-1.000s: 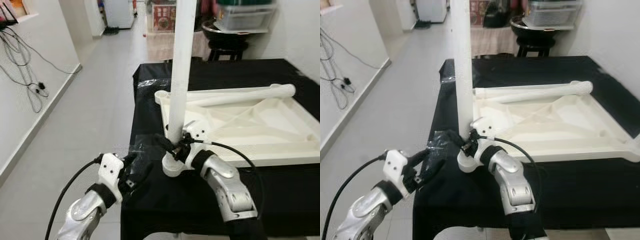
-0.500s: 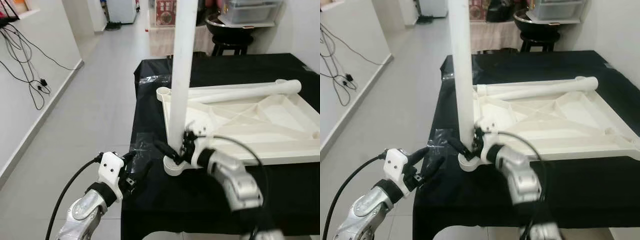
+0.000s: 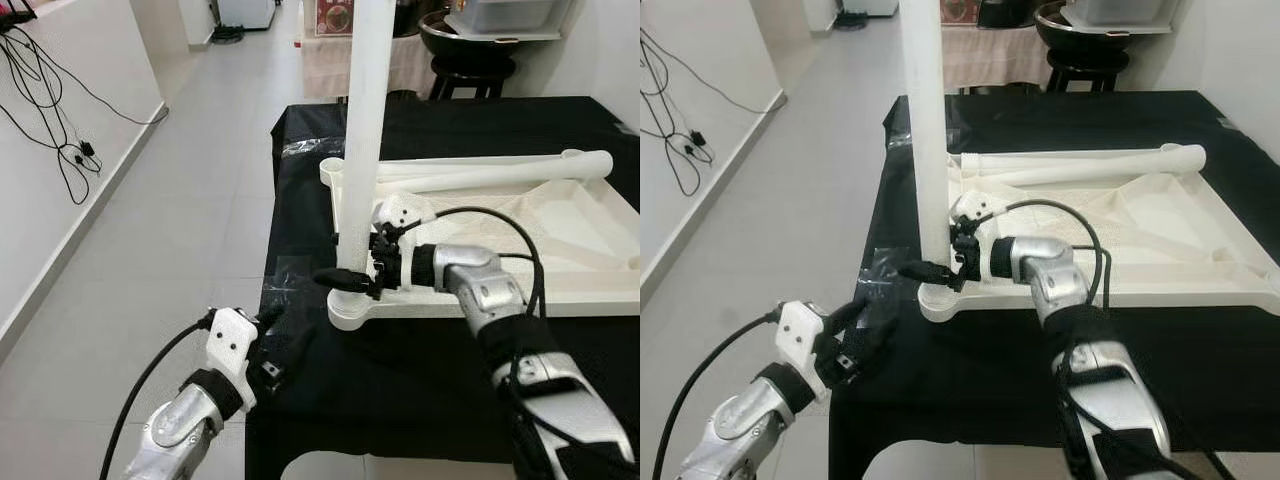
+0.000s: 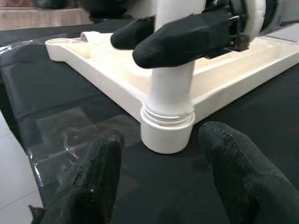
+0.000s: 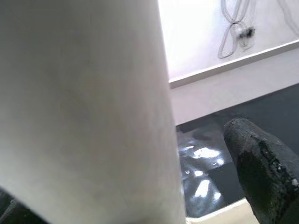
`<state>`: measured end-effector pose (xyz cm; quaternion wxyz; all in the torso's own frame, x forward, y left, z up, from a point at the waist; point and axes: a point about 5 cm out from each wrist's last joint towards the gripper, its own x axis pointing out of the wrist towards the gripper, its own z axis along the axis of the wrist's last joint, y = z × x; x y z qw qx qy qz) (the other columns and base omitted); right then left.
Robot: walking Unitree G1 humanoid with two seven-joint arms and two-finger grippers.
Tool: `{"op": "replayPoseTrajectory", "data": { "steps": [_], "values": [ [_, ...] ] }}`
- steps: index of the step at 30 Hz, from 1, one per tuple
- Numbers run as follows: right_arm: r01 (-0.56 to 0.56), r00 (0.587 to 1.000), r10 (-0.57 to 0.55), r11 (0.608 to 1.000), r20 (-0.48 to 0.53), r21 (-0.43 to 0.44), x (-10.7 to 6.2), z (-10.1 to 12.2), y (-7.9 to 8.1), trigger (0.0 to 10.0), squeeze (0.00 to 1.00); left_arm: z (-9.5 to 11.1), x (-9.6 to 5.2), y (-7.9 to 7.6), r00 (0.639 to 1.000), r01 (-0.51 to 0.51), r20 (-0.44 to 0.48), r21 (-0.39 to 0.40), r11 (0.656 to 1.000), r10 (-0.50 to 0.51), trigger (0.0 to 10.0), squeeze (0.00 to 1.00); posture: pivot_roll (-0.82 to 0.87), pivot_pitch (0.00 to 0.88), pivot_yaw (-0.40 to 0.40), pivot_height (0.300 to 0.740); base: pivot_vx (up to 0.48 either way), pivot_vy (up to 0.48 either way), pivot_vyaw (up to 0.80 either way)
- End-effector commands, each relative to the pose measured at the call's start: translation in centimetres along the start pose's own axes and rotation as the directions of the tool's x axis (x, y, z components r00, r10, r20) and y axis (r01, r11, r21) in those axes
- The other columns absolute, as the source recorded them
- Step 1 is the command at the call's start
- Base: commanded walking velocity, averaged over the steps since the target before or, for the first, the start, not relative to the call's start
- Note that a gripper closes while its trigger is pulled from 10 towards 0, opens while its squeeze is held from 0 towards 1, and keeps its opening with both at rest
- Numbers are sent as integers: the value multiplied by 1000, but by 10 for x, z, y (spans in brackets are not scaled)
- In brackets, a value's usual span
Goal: Building children table
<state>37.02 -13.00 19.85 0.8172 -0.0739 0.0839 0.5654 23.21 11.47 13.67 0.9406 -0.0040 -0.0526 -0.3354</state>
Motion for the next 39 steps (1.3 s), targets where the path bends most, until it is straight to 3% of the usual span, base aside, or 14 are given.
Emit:
{"op": "replayPoseTrajectory", "data": {
  "steps": [1, 4, 5, 6, 7, 8, 14, 26, 27, 28, 30, 31, 33, 39],
  "values": [
    [-27, 999, 27, 1000, -27, 10, -1, -5, -1, 10000, 0, -3, -4, -3, 999, 13, -36, 3, 1000, -13, 10000, 0, -21, 131, -4, 740, 0, 0, 0],
    [-33, 998, 35, 999, -52, 30, -7, -9, -4, 10000, 0, -3, -6, -4, 999, 3, -52, 1, 1000, -3, 10000, 0, -20, 131, -3, 740, 0, 0, 0],
    [-44, 997, 46, 998, -59, 44, -10, -12, -5, 9255, 0, -4, -7, -5, 998, -1, -55, 0, 1000, 1, 10000, 0, -20, 131, -3, 740, 0, 0, 0],
    [-48, 997, 52, 997, -59, 57, -14, -15, -6, 2824, 0, -4, -7, -5, 998, -4, -56, -3, 1000, 4, 10000, 0, -22, 130, 2, 740, 0, 0, 0],
    [-48, 997, 52, 997, -59, 57, -14, -15, -6, 2824, 0, -4, -7, -5, 998, -4, -56, -3, 1000, 4, 10000, 0, -22, 130, 2, 740, 0, 0, 0],
    [-49, 997, 53, 996, -53, 72, -17, -17, -7, 0, 0, -4, -7, -5, 999, -6, -54, -8, 1000, 5, 10000, 0, -23, 130, 2, 740, 0, 0, 0],
    [-47, 998, 50, 993, -26, 105, -26, -27, -8, 0, 0, -4, -8, -3, 999, -11, -53, -14, 1000, 10, 10000, 0, -35, 129, 17, 740, 0, 0, 0],
    [152, 985, -158, 983, 66, 99, -52, -54, -3, 0, 0, -4, -10, 4, 998, -33, -51, -13, 999, 32, 10000, 0, -66, 134, 27, 740, 0, 0, 0],
    [408, 911, -412, 905, 5, 117, -32, -73, 16, 0, 0, -5, -11, 7, 998, -37, -52, -11, 999, 36, 10000, 0, -76, 130, 34, 740, 0, 0, 0],
    [611, 790, -612, 782, -37, 121, -28, -83, 32, 0, 0, -5, -12, 9, 998, -39, -53, -9, 999, 39, 10000, 0, -76, 130, 34, 740, 0, 0, 0],
    [611, 790, -612, 782, -37, 121, -28, -83, 32, 0, 0, -5, -12, 9, 998, -39, -53, -9, 999, 39, 10000, 0, -76, 130, 34, 740, 0, 0, 0],
    [713, 698, -713, 700, -69, -23, -27, -83, 54, 0, 0, -5, -13, 12, 998, -41, -54, -7, 999, 40, 10000, 0, -84, 129, 57, 740, 0, 0, 0],
    [744, 665, -743, 668, -82, -22, -26, -84, 61, 0, 0, -6, -11, 14, 998, -34, -57, -10, 999, 34, 10000, 0, -96, 104, 63, 740, 0, 0, 0],
    [667, 744, -665, 744, -70, 22, -14, -77, 60, 0, 0, -7, -7, 16, 998, -40, -51, 1, 999, 40, 10000, 0, -86, 101, 43, 740, 0, 0, 0]
  ]
}}
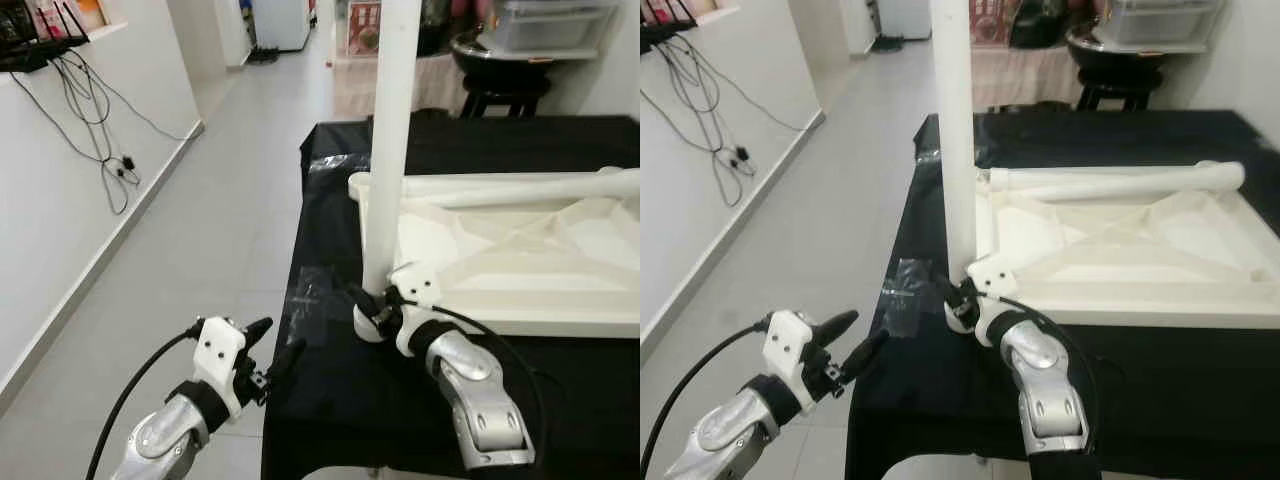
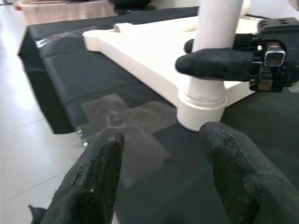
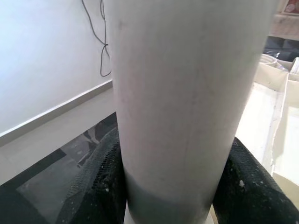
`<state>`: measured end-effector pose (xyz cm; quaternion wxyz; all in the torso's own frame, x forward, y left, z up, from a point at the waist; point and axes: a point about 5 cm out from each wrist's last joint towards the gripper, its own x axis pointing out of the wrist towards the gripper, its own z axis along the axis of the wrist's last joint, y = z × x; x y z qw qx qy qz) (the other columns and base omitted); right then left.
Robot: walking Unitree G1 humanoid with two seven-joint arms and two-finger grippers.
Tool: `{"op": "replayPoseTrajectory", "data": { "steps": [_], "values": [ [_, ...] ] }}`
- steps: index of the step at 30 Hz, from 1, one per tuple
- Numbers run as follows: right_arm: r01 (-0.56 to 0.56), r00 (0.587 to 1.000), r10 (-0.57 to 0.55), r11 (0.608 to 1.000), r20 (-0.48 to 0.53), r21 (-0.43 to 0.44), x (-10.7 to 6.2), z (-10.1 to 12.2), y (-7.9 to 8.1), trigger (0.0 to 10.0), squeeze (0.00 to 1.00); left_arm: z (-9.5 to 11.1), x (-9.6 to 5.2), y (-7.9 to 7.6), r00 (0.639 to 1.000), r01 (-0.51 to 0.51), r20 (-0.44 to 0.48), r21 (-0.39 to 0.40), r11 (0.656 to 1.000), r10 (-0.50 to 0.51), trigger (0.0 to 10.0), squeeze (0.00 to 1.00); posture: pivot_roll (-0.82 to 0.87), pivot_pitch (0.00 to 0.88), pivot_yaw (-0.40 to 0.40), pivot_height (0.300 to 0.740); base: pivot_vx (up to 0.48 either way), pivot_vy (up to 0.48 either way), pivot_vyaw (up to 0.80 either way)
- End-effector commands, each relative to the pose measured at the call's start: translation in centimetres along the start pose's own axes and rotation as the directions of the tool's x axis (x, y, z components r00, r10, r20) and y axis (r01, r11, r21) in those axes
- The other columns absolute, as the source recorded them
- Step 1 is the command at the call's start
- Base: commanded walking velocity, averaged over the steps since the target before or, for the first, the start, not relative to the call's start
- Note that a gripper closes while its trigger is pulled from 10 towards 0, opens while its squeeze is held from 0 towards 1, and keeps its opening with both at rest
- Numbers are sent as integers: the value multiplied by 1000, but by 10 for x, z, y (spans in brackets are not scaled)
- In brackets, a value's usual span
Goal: Building children table
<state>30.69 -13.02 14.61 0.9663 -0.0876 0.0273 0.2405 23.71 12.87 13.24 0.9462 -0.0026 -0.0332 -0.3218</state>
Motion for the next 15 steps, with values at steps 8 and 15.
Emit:
{"op": "replayPoseTrajectory", "data": {
  "steps": [8, 15],
  "values": [
    [-163, 986, 162, 985, 29, 59, 8, 13, -6, 10000, 1000, -2, 2, 1, 1000, -18, -4, 9, 1000, 18, 10000, 0, -91, 99, 32, 740, 0, 0, 0],
    [-530, 839, 540, 838, 61, -130, 16, 53, -32, 10000, 0, -2, 5, -2, 1000, -4, 6, -6, 1000, 4, 10000, 0, -97, 100, 19, 740, 0, 0, 0]
  ]
}}
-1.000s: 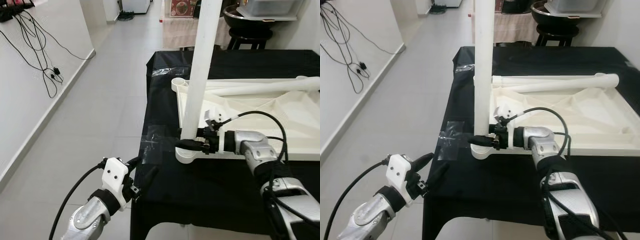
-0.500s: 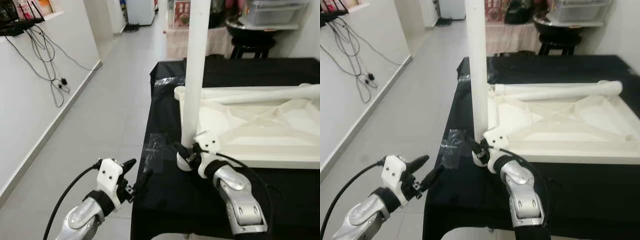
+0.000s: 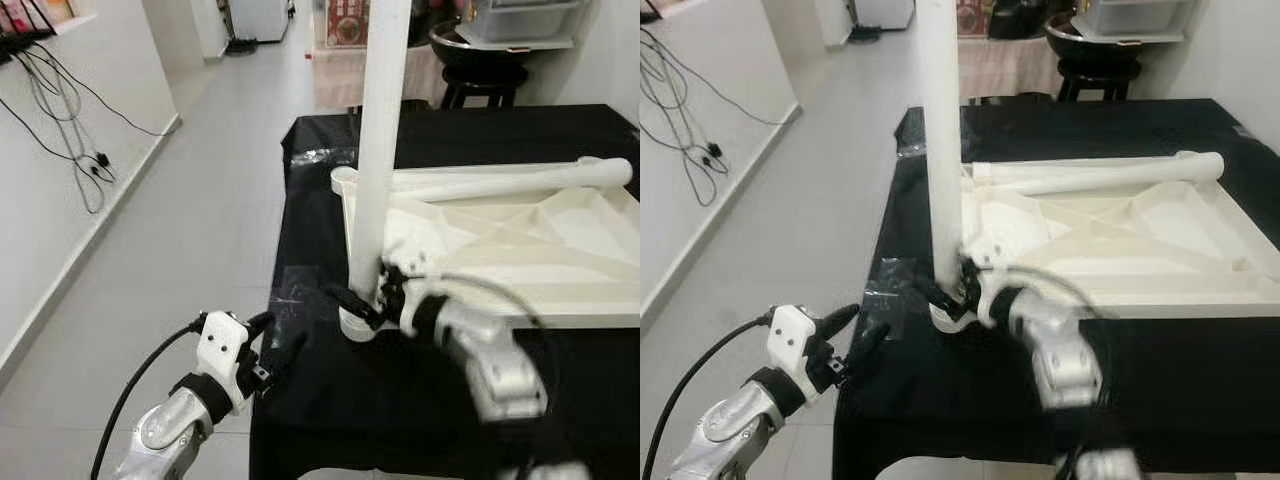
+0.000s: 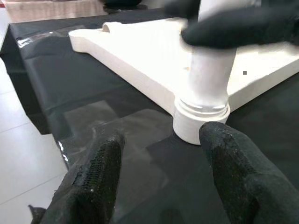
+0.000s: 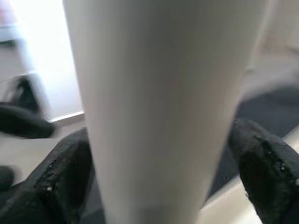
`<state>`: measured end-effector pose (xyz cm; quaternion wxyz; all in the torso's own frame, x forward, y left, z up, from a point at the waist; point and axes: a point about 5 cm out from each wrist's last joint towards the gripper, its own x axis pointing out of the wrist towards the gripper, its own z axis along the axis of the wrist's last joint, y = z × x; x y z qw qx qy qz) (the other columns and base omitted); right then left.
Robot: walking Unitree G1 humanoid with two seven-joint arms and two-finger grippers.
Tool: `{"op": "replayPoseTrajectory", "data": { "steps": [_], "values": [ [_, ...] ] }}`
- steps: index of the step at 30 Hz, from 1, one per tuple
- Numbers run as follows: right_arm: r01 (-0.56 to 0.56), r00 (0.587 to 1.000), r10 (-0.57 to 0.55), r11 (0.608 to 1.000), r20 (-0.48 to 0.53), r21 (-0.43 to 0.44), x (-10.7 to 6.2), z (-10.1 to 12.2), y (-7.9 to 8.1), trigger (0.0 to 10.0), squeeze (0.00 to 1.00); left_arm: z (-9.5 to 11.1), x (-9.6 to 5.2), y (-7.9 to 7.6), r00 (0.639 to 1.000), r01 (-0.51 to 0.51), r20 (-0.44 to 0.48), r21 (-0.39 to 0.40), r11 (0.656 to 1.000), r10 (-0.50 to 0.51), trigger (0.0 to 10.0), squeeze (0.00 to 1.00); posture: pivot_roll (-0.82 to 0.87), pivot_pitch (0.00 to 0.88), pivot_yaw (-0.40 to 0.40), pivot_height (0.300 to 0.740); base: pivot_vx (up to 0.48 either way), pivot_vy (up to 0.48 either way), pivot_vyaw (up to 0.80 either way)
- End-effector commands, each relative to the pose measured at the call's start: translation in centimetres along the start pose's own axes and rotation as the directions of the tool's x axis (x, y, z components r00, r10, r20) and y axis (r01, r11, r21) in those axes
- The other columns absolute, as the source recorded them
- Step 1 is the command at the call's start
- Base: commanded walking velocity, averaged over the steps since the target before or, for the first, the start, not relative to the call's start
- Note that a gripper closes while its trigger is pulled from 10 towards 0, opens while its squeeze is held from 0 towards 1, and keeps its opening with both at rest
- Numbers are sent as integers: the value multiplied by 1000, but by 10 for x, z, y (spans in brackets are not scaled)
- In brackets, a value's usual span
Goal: Building children table
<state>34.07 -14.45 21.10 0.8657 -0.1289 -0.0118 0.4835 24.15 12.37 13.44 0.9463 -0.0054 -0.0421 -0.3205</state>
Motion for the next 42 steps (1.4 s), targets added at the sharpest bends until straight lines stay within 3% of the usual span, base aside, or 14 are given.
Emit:
{"op": "replayPoseTrajectory", "data": {
  "steps": [1, 4, 11, 12, 24, 25, 27, 28, 29, 30, 32, 36, 39, 42],
  "values": [
    [-85, 996, 85, 996, 7, 23, 2, -5, 1, 10000, 0, -4, -1, -1, 1000, 0, -11, -9, 1000, 0, 10000, 0, -97, 100, 19, 740, 0, 0, 0],
    [-115, 993, 115, 992, -4, 42, 12, -4, -11, 10000, 0, -4, -1, -2, 1000, -1, -10, -9, 1000, 1, 10000, 0, -90, 100, 15, 740, 0, 0, 0],
    [-105, 994, 106, 993, -7, 62, 18, -3, -16, 10000, 0, -4, 0, -3, 1000, -3, -10, -7, 1000, 3, 10000, 0, -75, 100, 13, 740, 0, 0, 0],
    [-91, 996, 92, 992, -2, 82, 20, -4, -20, 0, 0, -4, -1, -3, 1000, -3, -11, -6, 1000, 3, 10000, 0, -69, 101, 12, 740, 0, 0, 0],
    [54, 998, -56, 991, 9, 124, 6, -23, -25, 0, 0, -3, 0, -4, 1000, -1, -9, -11, 1000, 1, 10000, 0, -84, 112, 16, 740, 0, 0, 0],
    [208, 977, -212, 962, 7, 178, 4, -36, -11, 0, 0, -3, 0, -2, 1000, -3, -8, -10, 1000, 3, 10000, 0, -96, 117, 7, 740, 0, 0, 0],
    [285, 956, -292, 935, 2, 211, 3, -40, -4, 0, 0, -3, 0, -2, 1000, -4, -7, -9, 1000, 4, 10000, 0, -96, 117, 7, 740, 0, 0, 0],
    [375, 921, -389, 881, -10, 290, 12, -54, 28, 0, 0, -3, -1, -1, 1000, -6, -6, -8, 1000, 6, 10000, 0, -105, 120, 7, 740, 0, 0, 0],
    [375, 921, -389, 881, -10, 290, 12, -54, 28, 0, 0, -3, -1, -1, 1000, -6, -6, -8, 1000, 6, 10000, 0, -105, 120, 7, 740, 0, 0, 0],
    [438, 888, -458, 830, -26, 346, 15, -59, 48, 0, 0, -3, -1, 0, 1000, -8, -6, -7, 1000, 8, 10000, 0, -105, 122, 8, 740, 0, 0, 0],
    [486, 863, -502, 855, 53, 184, 15, -40, 56, 0, 0, -3, -2, 4, 1000, -12, -7, -2, 1000, 12, 10000, 0, -125, 126, 31, 740, 0, 0, 0],
    [475, 874, -485, 837, -32, 271, 12, -58, 50, 0, 0, -3, -1, 5, 1000, -11, -3, -12, 1000, 11, 10000, 0, -119, 117, 18, 740, 0, 0, 0],
    [429, 902, -427, 876, -59, 219, 19, -54, 58, 0, 0, -3, 0, 6, 1000, -8, -2, -2, 1000, 8, 10000, 0, -129, 110, 18, 740, 0, 0, 0],
    [454, 890, -451, 863, -69, 223, 17, -51, 60, 0, 0, -2, 0, 6, 1000, -17, 1, 1, 1000, 17, 10000, 0, -129, 110, 18, 740, 0, 0, 0]
  ]
}}
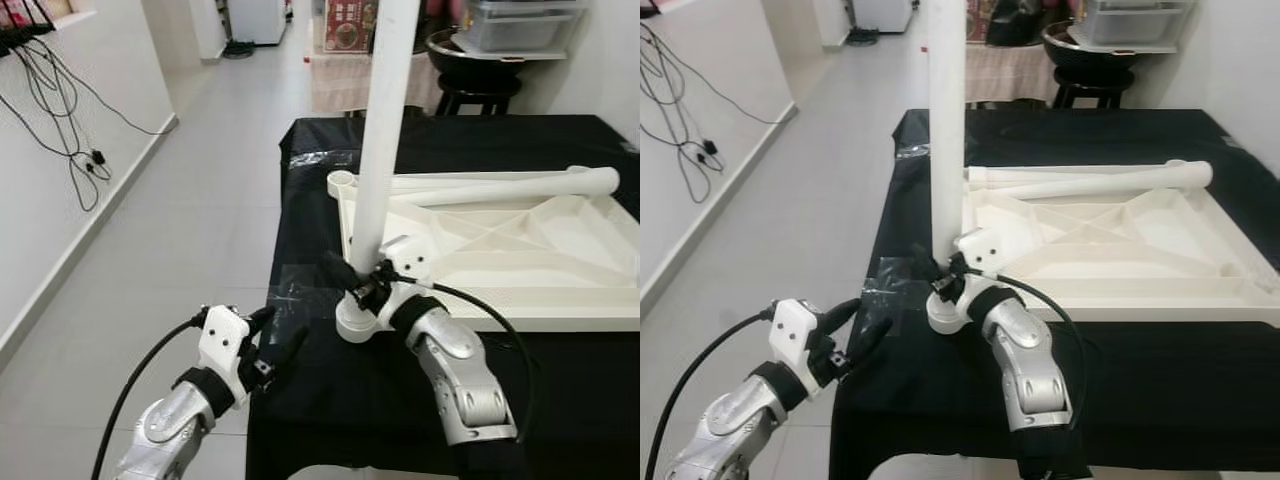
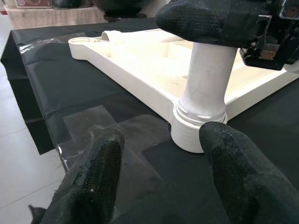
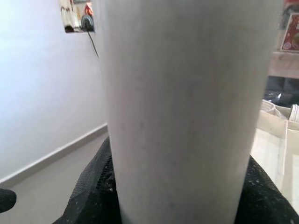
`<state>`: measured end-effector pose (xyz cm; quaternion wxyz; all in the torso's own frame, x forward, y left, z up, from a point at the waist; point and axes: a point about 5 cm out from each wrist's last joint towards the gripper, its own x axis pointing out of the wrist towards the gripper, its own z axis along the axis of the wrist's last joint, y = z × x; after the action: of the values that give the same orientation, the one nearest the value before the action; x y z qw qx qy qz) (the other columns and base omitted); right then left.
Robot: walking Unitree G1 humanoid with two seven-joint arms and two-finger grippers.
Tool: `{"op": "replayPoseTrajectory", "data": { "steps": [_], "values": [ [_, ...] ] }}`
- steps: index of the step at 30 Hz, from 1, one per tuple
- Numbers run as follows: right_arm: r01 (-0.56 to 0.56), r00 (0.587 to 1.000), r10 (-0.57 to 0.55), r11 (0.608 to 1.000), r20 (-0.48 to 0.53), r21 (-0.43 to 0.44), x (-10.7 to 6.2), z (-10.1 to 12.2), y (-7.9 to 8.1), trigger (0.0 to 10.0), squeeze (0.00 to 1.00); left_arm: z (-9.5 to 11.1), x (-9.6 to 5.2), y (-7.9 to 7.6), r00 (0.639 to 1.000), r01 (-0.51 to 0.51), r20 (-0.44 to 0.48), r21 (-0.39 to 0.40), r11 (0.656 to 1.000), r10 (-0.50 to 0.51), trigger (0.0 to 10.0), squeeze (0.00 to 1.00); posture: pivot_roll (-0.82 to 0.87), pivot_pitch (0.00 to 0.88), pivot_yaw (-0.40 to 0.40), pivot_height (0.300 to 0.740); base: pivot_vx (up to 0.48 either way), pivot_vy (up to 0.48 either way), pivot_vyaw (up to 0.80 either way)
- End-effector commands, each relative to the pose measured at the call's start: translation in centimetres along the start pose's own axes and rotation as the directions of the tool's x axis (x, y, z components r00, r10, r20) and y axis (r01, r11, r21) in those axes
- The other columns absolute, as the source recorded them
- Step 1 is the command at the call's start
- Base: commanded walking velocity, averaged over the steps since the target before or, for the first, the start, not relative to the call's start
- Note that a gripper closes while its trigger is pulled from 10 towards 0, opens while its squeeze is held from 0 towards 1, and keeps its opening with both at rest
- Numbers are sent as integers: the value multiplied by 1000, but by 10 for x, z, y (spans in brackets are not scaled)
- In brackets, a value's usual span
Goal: Building children table
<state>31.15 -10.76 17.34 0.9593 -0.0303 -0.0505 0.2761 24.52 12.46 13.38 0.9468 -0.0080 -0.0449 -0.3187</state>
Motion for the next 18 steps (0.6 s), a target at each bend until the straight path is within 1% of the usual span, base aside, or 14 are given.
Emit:
{"op": "replayPoseTrajectory", "data": {
  "steps": [1, 2, 3, 4, 5, 6, 7, 8, 11, 12, 15, 16, 17, 18],
  "values": [
    [30, 992, -18, 995, -124, 95, -8, -24, 0, 10000, 0, -2, -2, 3, 1000, -16, -6, 6, 1000, 16, 10000, 0, -120, 103, 18, 740, 0, 0, 0],
    [30, 993, -16, 991, -114, 127, -8, -23, -1, 10000, 0, -2, -2, 3, 1000, -18, -7, 6, 1000, 18, 10000, 0, -120, 103, 18, 740, 0, 0, 0],
    [30, 993, -16, 991, -114, 127, -8, -23, -1, 10000, 0, -2, -2, 3, 1000, -18, -7, 6, 1000, 18, 10000, 0, -120, 103, 18, 740, 0, 0, 0],
    [-25, 995, 39, 990, -96, 139, -6, -19, -1, 10000, 1000, -2, -1, 3, 1000, -18, -7, 7, 1000, 18, 10000, 0, -117, 103, 20, 740, 0, 0, 0],
    [-140, 987, 150, 981, -62, 132, 0, -11, -3, 10000, 1000, -3, 0, 2, 1000, -14, -8, 6, 1000, 14, 10000, 0, -116, 99, 21, 740, 0, 0, 0],
    [-188, 980, 195, 974, -46, 123, 2, -7, -5, 10000, 1000, -3, 0, 2, 1000, -11, -9, 6, 1000, 12, 10000, 0, -116, 99, 21, 740, 0, 0, 0],
    [-188, 980, 195, 974, -46, 123, 2, -7, -5, 10000, 1000, -3, 0, 2, 1000, -11, -9, 6, 1000, 12, 10000, 0, -116, 99, 21, 740, 0, 0, 0],
    [-270, 961, 274, 958, -28, 96, 8, 0, -10, 10000, 1000, -4, 1, 1, 1000, -7, -10, 3, 1000, 7, 10000, 0, -112, 96, 20, 740, 0, 0, 0],
    [-292, 955, 295, 953, -27, 84, 9, 2, -12, 10000, 1000, -4, 1, 0, 1000, -7, -10, 2, 1000, 7, 10000, 0, -112, 96, 20, 740, 0, 0, 0],
    [-365, 930, 365, 931, -40, 27, 16, 9, -23, 10000, 1000, -4, 1, -1, 1000, -6, -10, 2, 1000, 6, 10000, 0, -98, 92, 16, 740, 0, 0, 0],
    [-389, 920, 388, 921, -56, -5, 19, 12, -28, 10000, 1000, -4, 2, -1, 1000, -6, -10, 2, 1000, 6, 10000, 0, -98, 92, 16, 740, 0, 0, 0],
    [-426, 902, 423, 905, -81, -21, 23, 15, -34, 10000, 318, -4, 1, -2, 1000, -7, -10, 1, 1000, 7, 10000, 0, -90, 91, 14, 740, 0, 0, 0],
    [-442, 893, 438, 896, -102, -28, 27, 17, -41, 10000, 0, -4, 1, -3, 1000, -7, -10, 1, 1000, 7, 10000, 0, -90, 91, 13, 740, 0, 0, 0],
    [-452, 888, 447, 892, -113, -24, 30, 19, -45, 10000, 0, -5, 1, -3, 1000, -8, -10, 1, 1000, 8, 10000, 0, -87, 91, 13, 740, 0, 0, 0]
  ]
}}
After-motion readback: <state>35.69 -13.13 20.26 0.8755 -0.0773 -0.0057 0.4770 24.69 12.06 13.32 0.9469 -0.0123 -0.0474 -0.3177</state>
